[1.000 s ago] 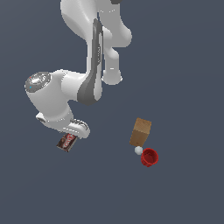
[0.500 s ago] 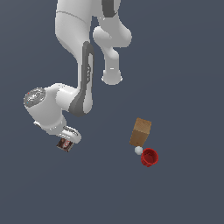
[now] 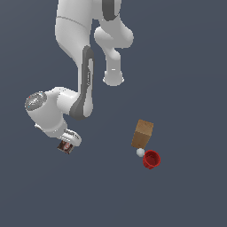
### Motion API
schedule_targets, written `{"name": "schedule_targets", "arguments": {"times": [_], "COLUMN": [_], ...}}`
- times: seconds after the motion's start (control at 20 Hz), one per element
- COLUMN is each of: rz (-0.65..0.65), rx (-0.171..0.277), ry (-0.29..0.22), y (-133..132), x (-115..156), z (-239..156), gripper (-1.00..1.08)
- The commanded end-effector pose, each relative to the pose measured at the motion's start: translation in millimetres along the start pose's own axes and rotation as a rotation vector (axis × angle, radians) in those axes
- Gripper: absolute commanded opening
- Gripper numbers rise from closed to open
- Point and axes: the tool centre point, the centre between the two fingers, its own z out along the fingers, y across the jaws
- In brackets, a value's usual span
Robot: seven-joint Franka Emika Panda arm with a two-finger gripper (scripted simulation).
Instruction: Pick up a designated object from a clutter of objects.
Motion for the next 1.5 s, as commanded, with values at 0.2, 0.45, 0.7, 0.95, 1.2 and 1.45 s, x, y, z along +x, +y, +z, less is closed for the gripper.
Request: {"name": "schedule_targets", "arguments": {"times": [0.2,0.45,0.7,0.95,1.2,1.45], "rz": [0.001,0.001,0.001,0.001,0.001,0.001], "rx": [0.0,0.0,0.0,0.0,-0.001,-0.001], "ry": [-0.001,0.0,0.0,0.0,0.001,0.001], "y": [0.4,0.9,1.0,1.0,1.1,-2.5], "x": [-1.1,-0.7,0.0,0.0,0.3,-3.9], "z": [28.4,44.9,46.8,46.8,46.0,40.8], "gripper": [1.0,1.0,-1.0,-1.0,-1.0,-1.0]}}
